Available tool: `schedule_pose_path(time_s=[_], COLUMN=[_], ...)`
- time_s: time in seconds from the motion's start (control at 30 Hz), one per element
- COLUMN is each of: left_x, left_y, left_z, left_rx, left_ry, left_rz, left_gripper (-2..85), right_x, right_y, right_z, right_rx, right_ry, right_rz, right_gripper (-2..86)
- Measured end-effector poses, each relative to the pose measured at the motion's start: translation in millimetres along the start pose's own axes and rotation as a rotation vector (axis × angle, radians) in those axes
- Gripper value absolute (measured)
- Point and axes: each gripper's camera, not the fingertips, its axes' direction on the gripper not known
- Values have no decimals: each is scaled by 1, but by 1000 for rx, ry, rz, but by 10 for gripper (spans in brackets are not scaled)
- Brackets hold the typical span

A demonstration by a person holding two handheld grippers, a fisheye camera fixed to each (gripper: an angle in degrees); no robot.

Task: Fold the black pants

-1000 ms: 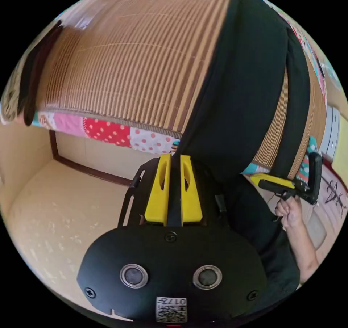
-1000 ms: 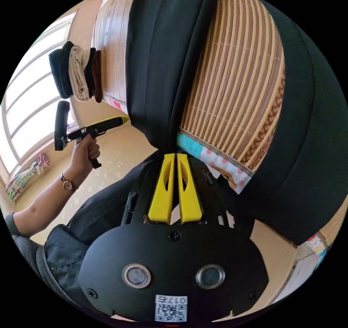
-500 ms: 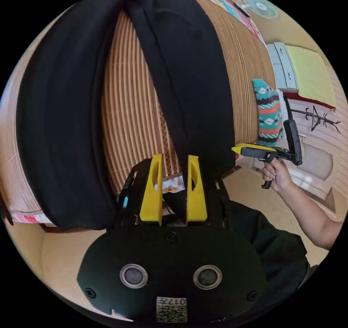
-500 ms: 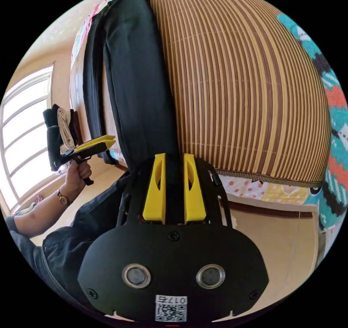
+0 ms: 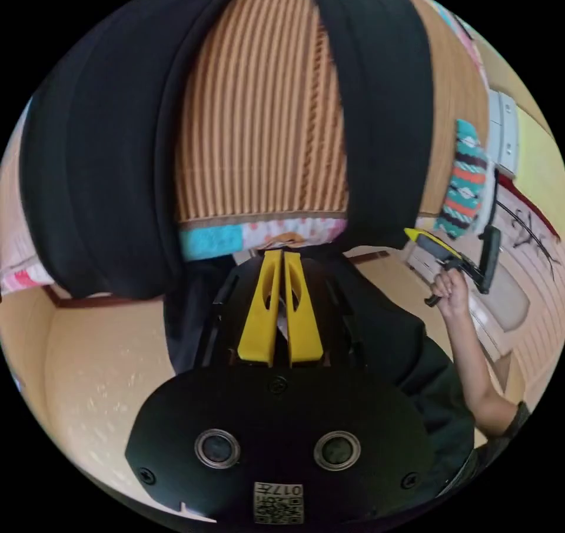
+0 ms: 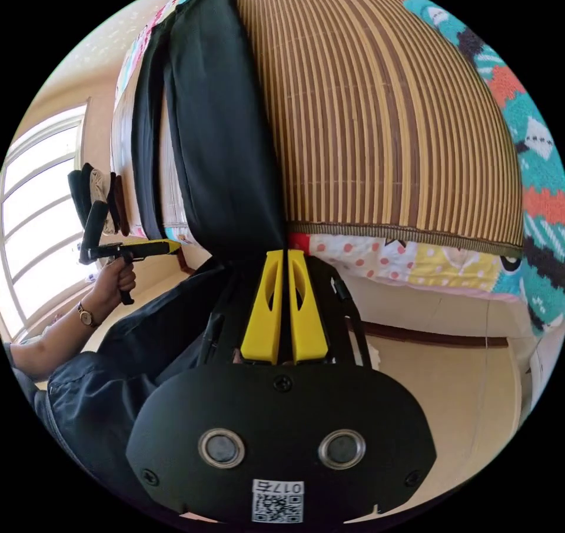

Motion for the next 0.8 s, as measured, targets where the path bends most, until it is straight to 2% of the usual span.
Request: schedule_pose_path(time_s=[0.1, 0.17, 0.37, 0.43, 0.47, 0.53, 0.6, 0.67, 0.73, 0.8], left_x=[-8, 15, 116, 136, 142, 138, 123, 100, 82, 70], left_y=[22, 30, 23, 21, 16, 16, 17, 15, 18, 23], left_z=[-22, -48, -84, -83, -75, -67, -61, -52, -50, -50], left_rx=[180, 298, 309, 281, 241, 247, 263, 224, 240, 265], left_ry=[134, 215, 187, 78, -35, -157, -105, 3, 94, 141], left_rz=[-75, 23, 376, 402, 377, 295, 231, 175, 154, 158], left_gripper=[53, 87, 175, 158, 101, 47, 26, 18, 17, 18], right_x=[-15, -33, -107, -128, -140, -155, -157, -144, -126, -104], right_y=[15, 26, 44, 42, 39, 33, 16, -12, -52, -123], right_z=[-16, -26, -44, -46, -47, -47, -43, -48, -67, -101], right_rx=[17, 30, 4, -18, -35, -92, -223, -250, -176, 22], right_ry=[-62, -136, -343, -396, -423, -406, -293, -215, -189, -251], right_rz=[-61, -156, -475, -578, -648, -761, -874, -836, -743, -528], right_gripper=[17, 17, 18, 20, 22, 26, 35, 50, 65, 96])
